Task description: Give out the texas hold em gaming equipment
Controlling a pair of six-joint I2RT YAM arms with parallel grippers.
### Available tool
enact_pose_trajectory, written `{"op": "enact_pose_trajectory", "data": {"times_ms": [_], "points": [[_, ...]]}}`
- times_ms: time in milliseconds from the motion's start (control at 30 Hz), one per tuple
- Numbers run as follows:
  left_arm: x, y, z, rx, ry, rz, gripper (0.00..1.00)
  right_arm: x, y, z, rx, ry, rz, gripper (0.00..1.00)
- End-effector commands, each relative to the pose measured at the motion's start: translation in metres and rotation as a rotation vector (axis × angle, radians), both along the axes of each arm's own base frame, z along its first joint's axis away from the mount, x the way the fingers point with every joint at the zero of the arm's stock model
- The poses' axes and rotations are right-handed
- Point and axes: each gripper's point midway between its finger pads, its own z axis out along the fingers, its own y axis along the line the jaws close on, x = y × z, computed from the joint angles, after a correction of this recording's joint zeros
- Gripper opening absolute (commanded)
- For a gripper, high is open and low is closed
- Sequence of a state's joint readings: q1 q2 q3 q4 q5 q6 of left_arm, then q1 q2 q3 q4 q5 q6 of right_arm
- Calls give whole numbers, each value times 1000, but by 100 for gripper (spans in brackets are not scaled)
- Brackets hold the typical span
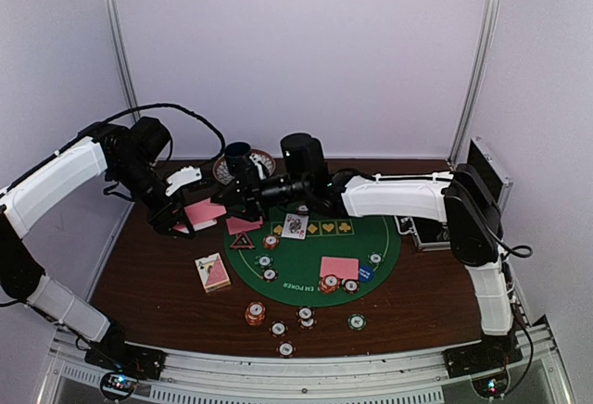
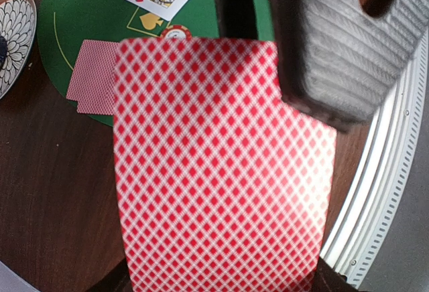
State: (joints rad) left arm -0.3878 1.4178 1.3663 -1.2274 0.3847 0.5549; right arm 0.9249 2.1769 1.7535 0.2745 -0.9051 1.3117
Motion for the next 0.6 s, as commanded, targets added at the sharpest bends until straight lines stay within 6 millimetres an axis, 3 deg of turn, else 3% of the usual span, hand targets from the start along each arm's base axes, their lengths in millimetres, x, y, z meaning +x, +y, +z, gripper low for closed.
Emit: {"op": "enact_pose_trajectory", "data": {"times_ms": [0,433,567], "points": [[7,-4,13,-41,-52,4,0,-7,-5,20,43,-23,22,32],[8,-4,15,-43,-59,5,0,-10,5,7,9,-22,58,28],[9,-4,16,-43,-61,5,0,-10,4,-1,-24,-29,63,18]]}}
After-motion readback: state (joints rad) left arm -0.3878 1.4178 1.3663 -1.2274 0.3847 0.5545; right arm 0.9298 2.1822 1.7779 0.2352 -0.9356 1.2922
